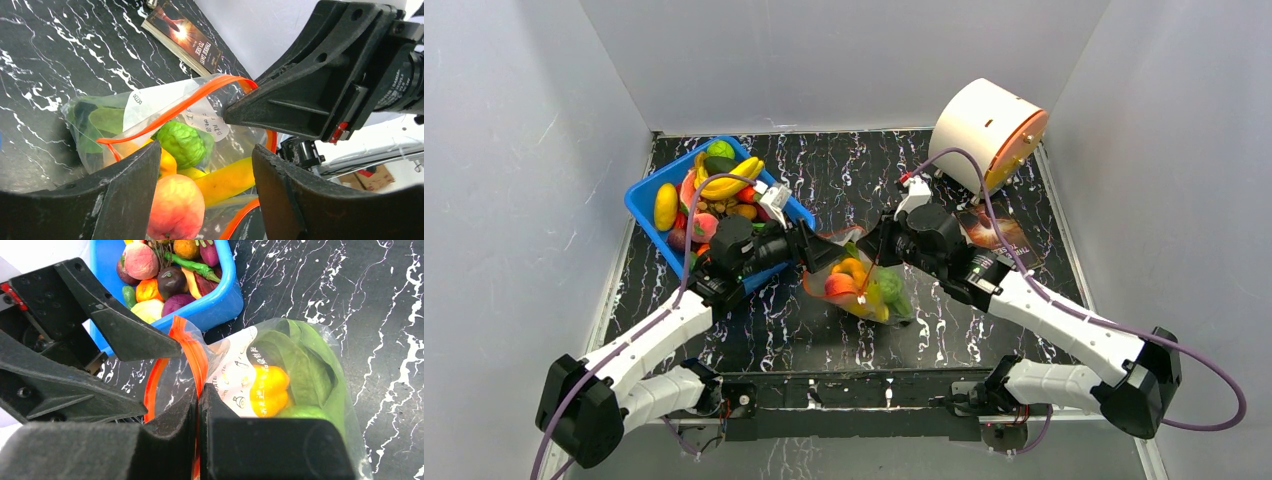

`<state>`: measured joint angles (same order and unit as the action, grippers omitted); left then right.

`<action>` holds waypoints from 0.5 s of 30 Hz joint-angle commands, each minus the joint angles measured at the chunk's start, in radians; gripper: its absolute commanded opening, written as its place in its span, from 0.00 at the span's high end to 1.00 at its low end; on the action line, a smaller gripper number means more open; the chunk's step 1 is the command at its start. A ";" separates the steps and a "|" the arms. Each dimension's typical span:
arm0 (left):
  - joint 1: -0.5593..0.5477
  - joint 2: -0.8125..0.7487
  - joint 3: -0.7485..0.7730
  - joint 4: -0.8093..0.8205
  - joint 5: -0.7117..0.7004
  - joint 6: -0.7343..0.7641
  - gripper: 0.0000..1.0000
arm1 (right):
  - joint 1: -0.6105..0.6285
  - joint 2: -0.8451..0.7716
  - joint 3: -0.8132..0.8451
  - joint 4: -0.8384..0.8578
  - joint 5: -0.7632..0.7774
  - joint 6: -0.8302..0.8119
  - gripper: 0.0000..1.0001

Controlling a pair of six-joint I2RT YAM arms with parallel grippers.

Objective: Place the food in the zip-top bag and seal the zipper
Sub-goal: Place the fake fruit in the zipper food storage bag.

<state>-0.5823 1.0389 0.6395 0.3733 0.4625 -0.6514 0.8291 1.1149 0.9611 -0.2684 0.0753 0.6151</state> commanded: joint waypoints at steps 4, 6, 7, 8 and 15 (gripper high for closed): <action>-0.008 -0.115 0.064 -0.059 0.099 0.286 0.32 | -0.002 -0.047 0.067 -0.006 -0.015 -0.087 1.00; -0.009 -0.121 0.108 -0.160 0.188 0.408 0.33 | -0.002 -0.052 0.072 -0.023 -0.018 -0.113 1.00; -0.008 -0.120 0.131 -0.234 0.234 0.483 0.34 | -0.002 -0.059 0.073 -0.026 -0.024 -0.124 1.00; -0.009 -0.118 0.152 -0.305 0.272 0.557 0.35 | -0.002 -0.066 0.075 -0.027 -0.029 -0.133 1.00; -0.009 -0.109 0.170 -0.591 0.422 0.926 0.51 | -0.003 -0.066 0.121 -0.077 -0.024 -0.167 1.00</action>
<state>-0.5865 0.9298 0.7921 -0.0208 0.7494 0.0105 0.8291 1.0702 0.9943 -0.3626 0.0475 0.4889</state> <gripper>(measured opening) 0.515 0.009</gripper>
